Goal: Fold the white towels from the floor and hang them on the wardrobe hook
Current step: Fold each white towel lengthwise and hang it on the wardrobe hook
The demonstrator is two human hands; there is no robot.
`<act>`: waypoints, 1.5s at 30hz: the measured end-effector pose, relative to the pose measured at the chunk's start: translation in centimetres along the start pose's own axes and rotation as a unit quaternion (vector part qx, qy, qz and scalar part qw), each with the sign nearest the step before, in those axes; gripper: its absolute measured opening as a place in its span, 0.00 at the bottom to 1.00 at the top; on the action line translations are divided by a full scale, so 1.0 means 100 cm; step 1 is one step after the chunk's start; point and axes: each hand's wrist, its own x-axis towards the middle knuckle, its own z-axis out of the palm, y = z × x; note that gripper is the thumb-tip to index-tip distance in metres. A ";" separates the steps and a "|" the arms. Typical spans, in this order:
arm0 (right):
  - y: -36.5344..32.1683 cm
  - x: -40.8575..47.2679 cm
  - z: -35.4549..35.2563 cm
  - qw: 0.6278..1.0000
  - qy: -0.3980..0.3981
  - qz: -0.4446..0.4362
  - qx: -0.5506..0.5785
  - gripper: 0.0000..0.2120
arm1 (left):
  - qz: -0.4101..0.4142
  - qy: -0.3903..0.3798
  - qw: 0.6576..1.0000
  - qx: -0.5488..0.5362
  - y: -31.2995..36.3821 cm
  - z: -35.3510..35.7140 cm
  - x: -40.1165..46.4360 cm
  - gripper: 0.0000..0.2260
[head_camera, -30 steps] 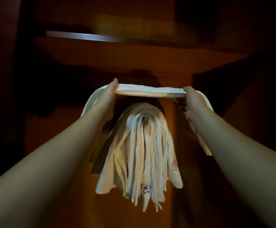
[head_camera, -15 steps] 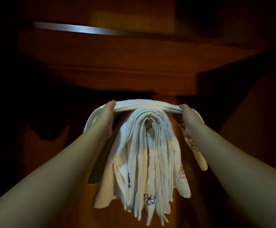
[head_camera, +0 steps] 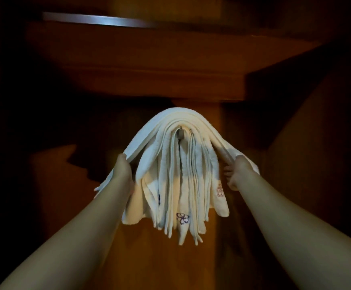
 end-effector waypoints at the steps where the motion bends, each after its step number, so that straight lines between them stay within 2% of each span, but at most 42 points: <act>1: 0.006 -0.002 -0.004 1.000 -0.003 0.009 -0.014 0.24 | -0.016 0.021 1.000 0.003 -0.006 -0.006 -0.004 0.23; 4: 0.026 -0.012 -0.016 0.996 -0.014 0.034 -0.079 0.20 | -0.050 0.057 0.996 0.047 -0.021 -0.025 -0.022 0.23; 7: 0.046 -0.023 -0.030 0.984 -0.039 0.046 -0.168 0.22 | -0.074 0.068 0.991 0.087 -0.036 -0.048 -0.042 0.18; 10: 0.066 -0.032 -0.046 0.973 -0.051 0.042 -0.220 0.25 | -0.058 0.075 0.982 0.164 -0.049 -0.064 -0.065 0.14; 14: 0.090 -0.052 -0.068 0.967 -0.037 -0.043 -0.249 0.12 | -0.063 0.039 0.969 0.236 -0.060 -0.077 -0.085 0.22; 17: 0.108 -0.073 -0.083 0.950 -0.040 -0.064 -0.302 0.12 | -0.048 0.005 0.951 0.304 -0.072 -0.087 -0.099 0.21; 20: 0.125 -0.103 -0.097 0.929 -0.055 -0.079 -0.358 0.13 | -0.015 -0.071 0.919 0.388 -0.088 -0.094 -0.126 0.19; 24: 0.156 -0.151 -0.115 0.864 -0.068 -0.128 -0.483 0.17 | 0.051 -0.165 0.838 0.518 -0.109 -0.102 -0.165 0.18; 28: 0.214 -0.194 -0.148 0.828 -0.059 -0.102 -0.548 0.19 | 0.061 -0.279 0.735 0.615 -0.139 -0.130 -0.203 0.19; 31: 0.266 -0.225 -0.184 0.808 -0.068 -0.073 -0.581 0.20 | 0.030 -0.351 0.687 0.636 -0.170 -0.159 -0.236 0.19; 37: 0.359 -0.296 -0.281 0.788 -0.019 0.011 -0.615 0.20 | -0.025 -0.475 0.591 0.651 -0.269 -0.195 -0.315 0.19; 45: 0.439 -0.374 -0.456 0.763 0.060 0.124 -0.632 0.20 | -0.051 -0.625 0.438 0.644 -0.398 -0.179 -0.431 0.17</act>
